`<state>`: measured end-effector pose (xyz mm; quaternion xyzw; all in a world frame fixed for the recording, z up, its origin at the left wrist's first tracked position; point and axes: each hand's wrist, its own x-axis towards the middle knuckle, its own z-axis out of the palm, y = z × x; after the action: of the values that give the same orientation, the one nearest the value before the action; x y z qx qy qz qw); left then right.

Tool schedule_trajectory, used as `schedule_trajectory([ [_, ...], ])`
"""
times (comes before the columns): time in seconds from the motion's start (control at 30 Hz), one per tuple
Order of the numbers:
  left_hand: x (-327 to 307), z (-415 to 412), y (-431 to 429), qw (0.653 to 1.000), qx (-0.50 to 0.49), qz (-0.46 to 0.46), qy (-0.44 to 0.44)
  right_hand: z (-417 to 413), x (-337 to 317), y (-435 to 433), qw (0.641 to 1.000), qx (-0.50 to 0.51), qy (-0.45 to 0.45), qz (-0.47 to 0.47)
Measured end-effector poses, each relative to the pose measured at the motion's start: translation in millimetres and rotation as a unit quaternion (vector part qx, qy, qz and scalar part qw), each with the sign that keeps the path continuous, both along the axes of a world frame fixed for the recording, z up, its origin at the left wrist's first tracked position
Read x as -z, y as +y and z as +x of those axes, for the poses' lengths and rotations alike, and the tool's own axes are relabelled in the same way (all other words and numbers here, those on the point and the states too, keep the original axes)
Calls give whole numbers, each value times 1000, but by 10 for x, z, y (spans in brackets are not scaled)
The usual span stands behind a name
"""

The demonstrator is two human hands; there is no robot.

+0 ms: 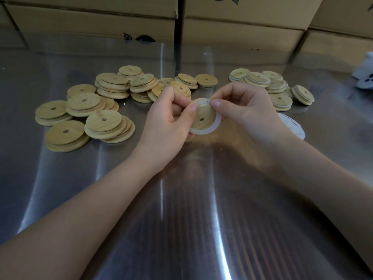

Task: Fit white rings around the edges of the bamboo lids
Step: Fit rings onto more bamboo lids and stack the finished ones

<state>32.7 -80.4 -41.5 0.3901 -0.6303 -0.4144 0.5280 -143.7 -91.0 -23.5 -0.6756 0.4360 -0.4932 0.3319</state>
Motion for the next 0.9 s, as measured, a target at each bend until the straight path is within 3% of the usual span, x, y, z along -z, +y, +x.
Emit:
schedule_trajectory([
  [0.53, 13, 46, -30, 997, 44, 24, 52, -10, 9, -5, 999, 7, 28, -36],
  [0.63, 17, 53, -16, 996, 81, 14, 40, -11, -6, 4, 999, 10, 28, -39],
  [0.9, 42, 61, -26, 998, 65, -7, 20, -13, -45, 25, 1000, 7, 23, -17],
])
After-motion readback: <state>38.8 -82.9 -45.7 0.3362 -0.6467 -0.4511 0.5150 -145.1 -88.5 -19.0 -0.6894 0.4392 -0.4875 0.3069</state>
